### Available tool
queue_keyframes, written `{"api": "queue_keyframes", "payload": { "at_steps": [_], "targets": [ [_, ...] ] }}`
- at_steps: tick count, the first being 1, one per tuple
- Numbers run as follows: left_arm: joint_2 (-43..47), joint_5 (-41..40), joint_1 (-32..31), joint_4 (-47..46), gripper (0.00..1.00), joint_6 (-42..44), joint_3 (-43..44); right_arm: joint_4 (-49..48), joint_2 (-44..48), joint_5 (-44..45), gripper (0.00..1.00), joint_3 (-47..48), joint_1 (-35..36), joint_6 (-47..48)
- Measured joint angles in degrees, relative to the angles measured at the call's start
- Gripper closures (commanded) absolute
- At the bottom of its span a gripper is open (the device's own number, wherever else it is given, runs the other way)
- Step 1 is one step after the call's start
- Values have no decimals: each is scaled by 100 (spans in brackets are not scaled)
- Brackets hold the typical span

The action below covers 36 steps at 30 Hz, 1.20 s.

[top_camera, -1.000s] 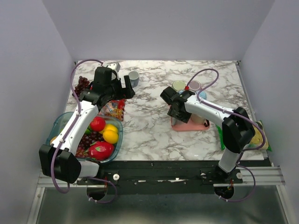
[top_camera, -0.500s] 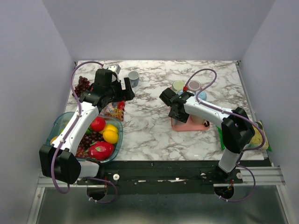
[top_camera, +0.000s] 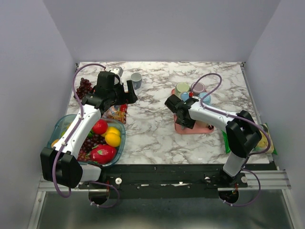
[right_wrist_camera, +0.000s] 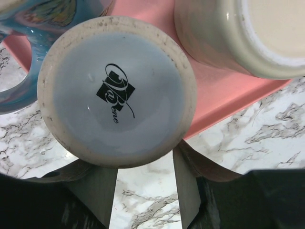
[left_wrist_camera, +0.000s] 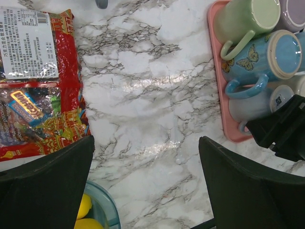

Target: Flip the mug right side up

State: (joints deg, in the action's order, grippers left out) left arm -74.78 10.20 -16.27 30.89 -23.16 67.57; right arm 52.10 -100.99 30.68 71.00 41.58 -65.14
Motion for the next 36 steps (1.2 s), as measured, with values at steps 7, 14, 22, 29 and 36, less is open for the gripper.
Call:
{"api": "queue_keyframes", "payload": {
  "at_steps": [7, 14, 22, 29, 36],
  "targets": [
    [-2, 0, 0, -2, 1, 0, 0, -24, 103, 179, 46, -79, 39, 149],
    [-17, 0, 0, -2, 1, -2, -4, -400, 205, 317, 74, -232, 101, 562],
    [-33, 0, 0, -9, 1, -2, -57, -750, 313, 328, 99, -380, 129, 973],
    [-33, 4, 0, -20, 1, -2, -107, -750, 350, 334, 99, -391, 162, 994],
    [-33, 223, 0, -98, 1, -4, -107, -728, 1097, 140, 99, -538, 166, 1036]
  ]
}}
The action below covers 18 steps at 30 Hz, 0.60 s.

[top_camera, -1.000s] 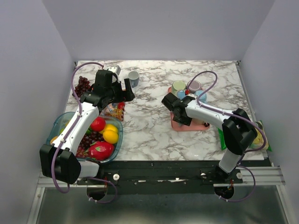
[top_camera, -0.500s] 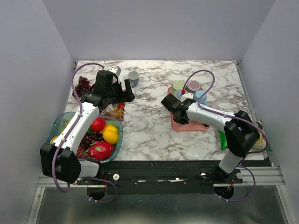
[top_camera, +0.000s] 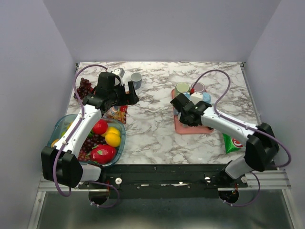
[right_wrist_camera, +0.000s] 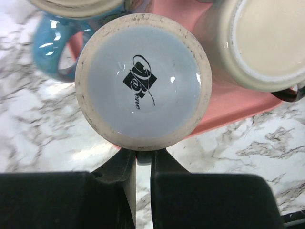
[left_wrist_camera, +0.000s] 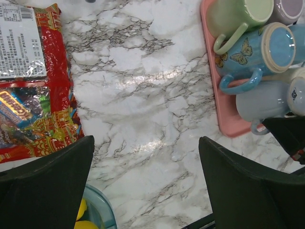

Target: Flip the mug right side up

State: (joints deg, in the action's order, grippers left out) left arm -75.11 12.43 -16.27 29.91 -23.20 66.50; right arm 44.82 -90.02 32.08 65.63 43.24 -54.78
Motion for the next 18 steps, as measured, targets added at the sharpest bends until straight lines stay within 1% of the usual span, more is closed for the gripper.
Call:
{"api": "queue_keyframes", "payload": {
  "at_steps": [6, 10, 13, 18],
  "targets": [
    [2, 525, 0, -153, 1, -42, -2, -24, 1134, -533, 99, -9, 11, 138],
    [55, 1121, 2, -260, 1, -116, 2, -223, 1773, -944, 99, -2, 20, 334],
    [116, 1711, 0, -442, 1, -302, 35, -474, 2000, -1143, 99, 175, 20, 485],
    [369, 2651, -24, -1154, 1, -938, 59, -1084, 2017, -1366, 99, 839, 13, 734]
  ]
}}
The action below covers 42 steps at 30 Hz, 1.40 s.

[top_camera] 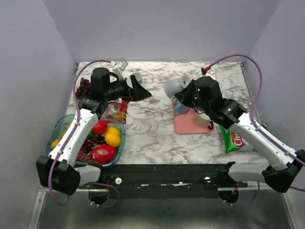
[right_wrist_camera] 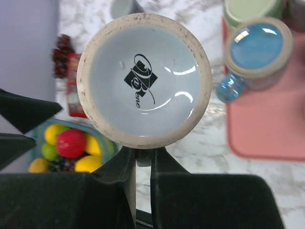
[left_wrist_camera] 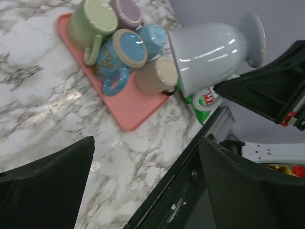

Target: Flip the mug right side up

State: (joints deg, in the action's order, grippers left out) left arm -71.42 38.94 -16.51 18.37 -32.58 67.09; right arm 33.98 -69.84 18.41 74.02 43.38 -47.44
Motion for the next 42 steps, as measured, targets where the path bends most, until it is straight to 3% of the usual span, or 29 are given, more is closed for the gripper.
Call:
{"api": "queue_keyframes", "payload": {
  "at_steps": [10, 20, 26, 30, 41, 42],
  "targets": [
    [293, 704, -168, -2575, 1, -2037, 4, -1349, -275, -726, 99, 1443, -153, 446],
    [-254, 691, -619, -4085, 2, -3506, 715, -2146, -304, -1314, 99, 1589, -177, 544],
    [-595, 531, -732, -4710, 16, -4162, 887, -2516, -304, -1558, 99, 1587, -177, 485],
    [-780, 411, -800, -4903, 34, -4459, 929, -2643, -304, -1644, 99, 1587, -177, 472],
    [-1045, 282, -811, -5366, 60, -5014, 1032, -3032, -302, -1786, 99, 1386, -223, 352],
    [-1067, 280, -811, -5414, 67, -5051, 1032, -3060, -302, -1784, 99, 1373, -225, 352]
  ]
}}
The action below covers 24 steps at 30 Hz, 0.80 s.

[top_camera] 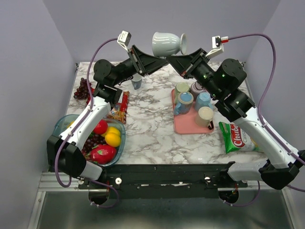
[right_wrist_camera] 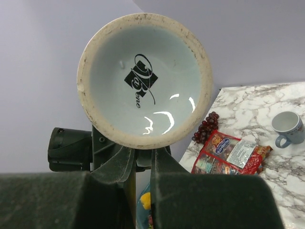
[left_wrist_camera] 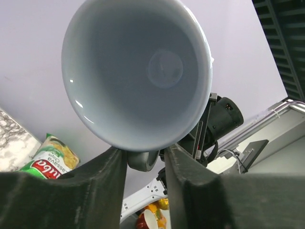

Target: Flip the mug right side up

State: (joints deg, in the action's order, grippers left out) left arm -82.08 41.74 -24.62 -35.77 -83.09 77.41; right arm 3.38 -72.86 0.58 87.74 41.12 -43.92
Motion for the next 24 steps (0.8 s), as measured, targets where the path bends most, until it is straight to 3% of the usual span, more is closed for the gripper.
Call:
{"api": "queue_keyframes", "payload": {
  "at_steps": [2, 3, 4, 8, 9, 11, 12, 15, 18, 24],
  "targets": [
    [-24, 0, 0, -55, 78, -31, 0, -68, 2, 2, 99, -37, -11, -4],
    [-39, -4, 2, -81, 91, -87, 0, -109, 15, 2, 99, -70, -17, -20],
    [-59, -13, 4, -129, 97, -133, 0, -129, 35, 2, 99, -101, -28, -44],
    [-98, -15, 7, -297, 100, -164, 24, -216, 92, 24, 99, -188, -52, -190],
    [-109, -15, 4, -315, 100, -157, 33, -219, 94, 31, 96, -190, -55, -199],
    [-131, -15, 4, -310, 100, -131, 50, -201, 94, 55, 82, -190, -59, -210],
    [-142, -15, 2, -286, 100, -94, 59, -170, 94, 96, 61, -190, -59, -208],
    [-166, -20, 0, 2, 100, 144, 114, 55, 96, 286, 24, -192, -57, -111],
    [-247, -74, 0, 682, 100, 649, 219, 417, 114, 420, 11, -229, -28, 59],
    [-527, -503, 2, 2603, 100, 2107, 739, 1469, 170, 890, 0, -411, -20, 221]
  ]
}}
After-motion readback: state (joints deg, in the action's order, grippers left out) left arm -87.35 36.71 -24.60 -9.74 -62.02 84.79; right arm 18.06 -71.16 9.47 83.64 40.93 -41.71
